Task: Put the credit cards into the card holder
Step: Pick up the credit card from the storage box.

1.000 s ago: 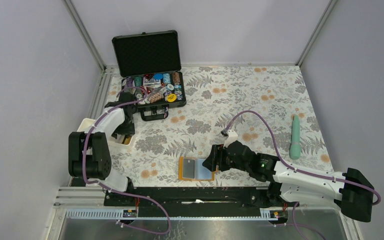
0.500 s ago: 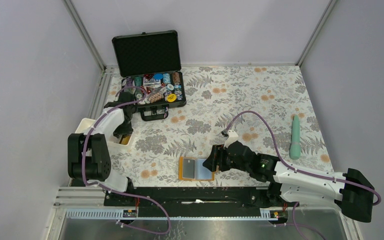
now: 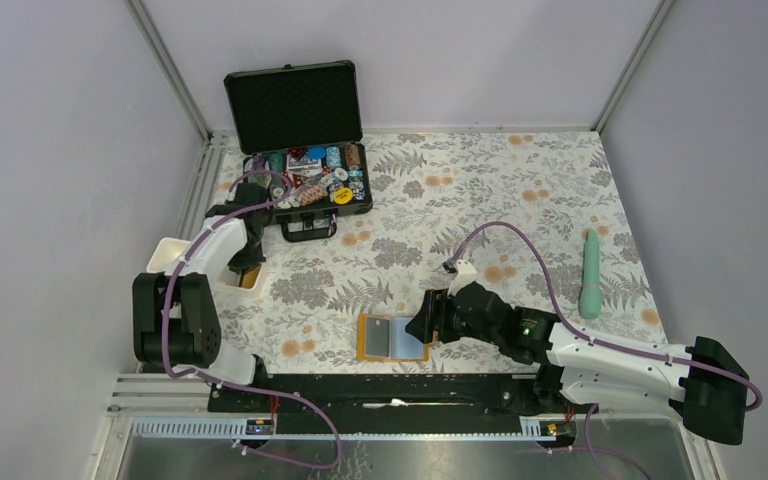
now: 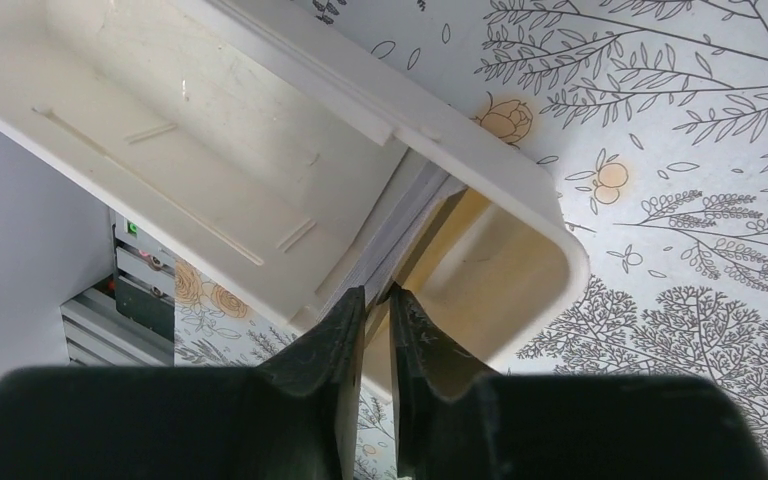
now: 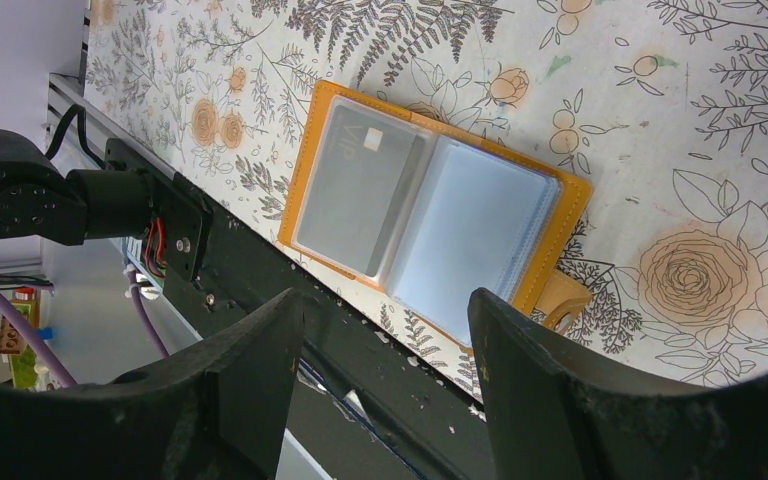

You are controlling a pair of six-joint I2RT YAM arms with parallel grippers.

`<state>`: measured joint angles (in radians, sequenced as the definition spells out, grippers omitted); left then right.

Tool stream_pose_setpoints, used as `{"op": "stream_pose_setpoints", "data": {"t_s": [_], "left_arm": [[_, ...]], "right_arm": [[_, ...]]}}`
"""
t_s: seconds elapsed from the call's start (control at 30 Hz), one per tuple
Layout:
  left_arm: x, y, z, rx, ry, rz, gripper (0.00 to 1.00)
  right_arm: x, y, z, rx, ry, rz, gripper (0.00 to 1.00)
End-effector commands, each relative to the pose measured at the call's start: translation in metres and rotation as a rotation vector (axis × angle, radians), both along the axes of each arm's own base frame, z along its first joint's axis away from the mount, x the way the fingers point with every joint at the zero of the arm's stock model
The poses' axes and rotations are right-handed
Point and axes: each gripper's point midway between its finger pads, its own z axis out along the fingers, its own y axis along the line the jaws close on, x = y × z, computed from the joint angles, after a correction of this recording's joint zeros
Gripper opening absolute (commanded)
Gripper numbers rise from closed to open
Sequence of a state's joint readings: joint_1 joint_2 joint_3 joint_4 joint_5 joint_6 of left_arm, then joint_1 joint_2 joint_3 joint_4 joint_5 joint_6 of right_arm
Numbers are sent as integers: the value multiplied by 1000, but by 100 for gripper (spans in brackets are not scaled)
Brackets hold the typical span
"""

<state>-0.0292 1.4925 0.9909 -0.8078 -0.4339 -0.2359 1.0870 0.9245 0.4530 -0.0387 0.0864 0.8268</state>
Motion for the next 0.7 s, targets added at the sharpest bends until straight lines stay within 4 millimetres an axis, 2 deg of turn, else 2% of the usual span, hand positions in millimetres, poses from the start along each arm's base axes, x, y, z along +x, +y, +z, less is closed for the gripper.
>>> {"op": "stream_pose_setpoints", "data": {"t_s": [0.0, 0.17, 0.4, 0.67], "left_arm": [[8, 2, 17, -1, -80, 5, 14], [7, -4, 18, -35, -85, -10, 4], [4, -6, 20, -46, -87, -6, 0], [-5, 0, 52, -18, -179, 35, 0]], "right_arm": [[4, 4, 9, 34, -15, -9, 68], [5, 5, 7, 27, -13, -9, 68], [5, 6, 7, 26, -8, -6, 68], [7, 4, 19, 47, -38, -17, 68]]}}
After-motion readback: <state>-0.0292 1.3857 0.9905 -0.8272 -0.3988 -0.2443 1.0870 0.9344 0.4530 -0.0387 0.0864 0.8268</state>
